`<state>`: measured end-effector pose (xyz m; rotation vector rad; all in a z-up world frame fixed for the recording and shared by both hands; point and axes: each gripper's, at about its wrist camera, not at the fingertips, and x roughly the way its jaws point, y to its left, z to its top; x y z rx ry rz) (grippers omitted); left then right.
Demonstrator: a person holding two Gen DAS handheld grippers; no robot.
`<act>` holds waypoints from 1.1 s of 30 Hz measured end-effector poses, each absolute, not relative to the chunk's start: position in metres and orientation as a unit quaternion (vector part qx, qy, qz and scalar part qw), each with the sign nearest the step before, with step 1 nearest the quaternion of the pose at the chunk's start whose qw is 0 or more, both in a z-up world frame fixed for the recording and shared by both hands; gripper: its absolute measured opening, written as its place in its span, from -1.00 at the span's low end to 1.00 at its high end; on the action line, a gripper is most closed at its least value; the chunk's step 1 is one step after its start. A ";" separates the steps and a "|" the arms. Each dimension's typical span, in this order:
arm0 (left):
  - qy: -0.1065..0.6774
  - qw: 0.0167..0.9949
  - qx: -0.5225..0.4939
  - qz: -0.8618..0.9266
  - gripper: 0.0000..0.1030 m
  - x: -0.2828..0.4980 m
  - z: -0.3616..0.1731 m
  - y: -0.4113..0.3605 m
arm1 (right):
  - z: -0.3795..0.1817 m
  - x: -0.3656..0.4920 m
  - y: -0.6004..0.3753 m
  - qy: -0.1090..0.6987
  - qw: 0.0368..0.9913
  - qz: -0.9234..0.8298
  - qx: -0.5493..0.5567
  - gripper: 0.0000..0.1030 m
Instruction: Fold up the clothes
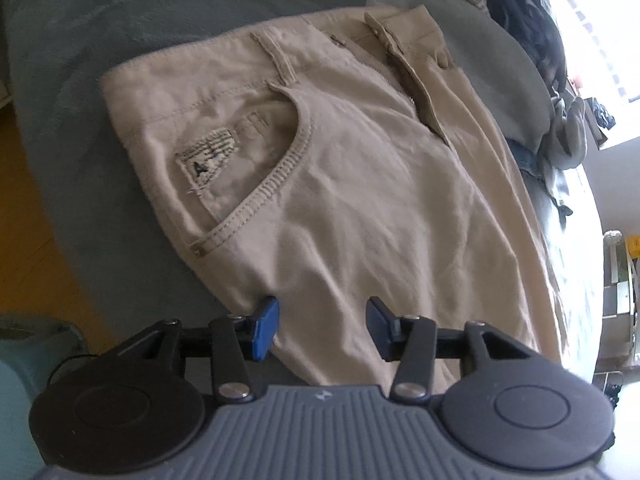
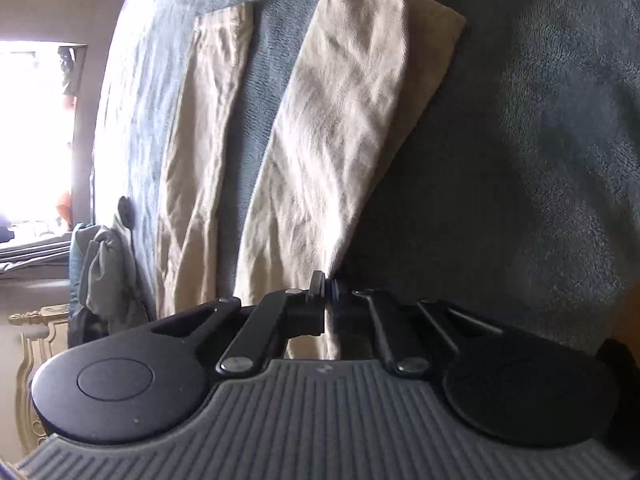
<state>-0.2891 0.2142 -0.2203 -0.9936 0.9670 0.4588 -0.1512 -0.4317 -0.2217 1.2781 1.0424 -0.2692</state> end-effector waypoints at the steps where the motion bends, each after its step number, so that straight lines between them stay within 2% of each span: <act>1: 0.442 0.746 -0.451 0.211 -0.60 -0.287 -0.222 0.215 | -0.223 -0.149 -0.430 0.465 0.669 -0.124 0.566 -0.97; 2: 0.441 0.747 -0.451 0.209 -0.95 -0.285 -0.222 0.215 | -0.224 -0.147 -0.429 0.470 0.667 -0.130 0.564 -0.97; 3: 0.439 0.749 -0.451 0.208 -0.98 -0.283 -0.221 0.215 | -0.222 -0.144 -0.427 0.471 0.665 -0.135 0.563 -0.97; 7: 0.403 0.770 -0.452 0.200 -0.98 -0.277 -0.193 0.217 | -0.201 -0.123 -0.418 0.461 0.667 -0.124 0.572 -0.97; 13: 0.328 0.822 -0.442 0.148 -0.99 -0.264 -0.115 0.230 | -0.132 -0.117 -0.420 0.437 0.721 -0.064 0.534 -0.98; 16: 0.355 0.828 -0.413 0.131 -0.99 -0.275 -0.101 0.228 | -0.097 -0.117 -0.423 0.424 0.748 -0.034 0.509 -0.98; 19: 0.407 0.814 -0.390 0.139 -0.99 -0.292 -0.118 0.227 | -0.067 -0.121 -0.426 0.417 0.769 -0.010 0.485 -0.98; 26: 0.493 0.784 -0.341 0.161 -0.99 -0.302 -0.184 0.223 | -0.205 -0.212 -0.452 0.539 0.655 -0.127 0.515 -0.98; 31: 0.519 0.788 -0.296 0.151 -0.99 -0.295 -0.189 0.221 | -0.229 -0.226 -0.451 0.550 0.654 -0.123 0.504 -0.97; 33: 0.543 0.777 -0.283 0.148 -0.96 -0.291 -0.194 0.221 | -0.235 -0.225 -0.452 0.565 0.658 -0.115 0.484 -0.85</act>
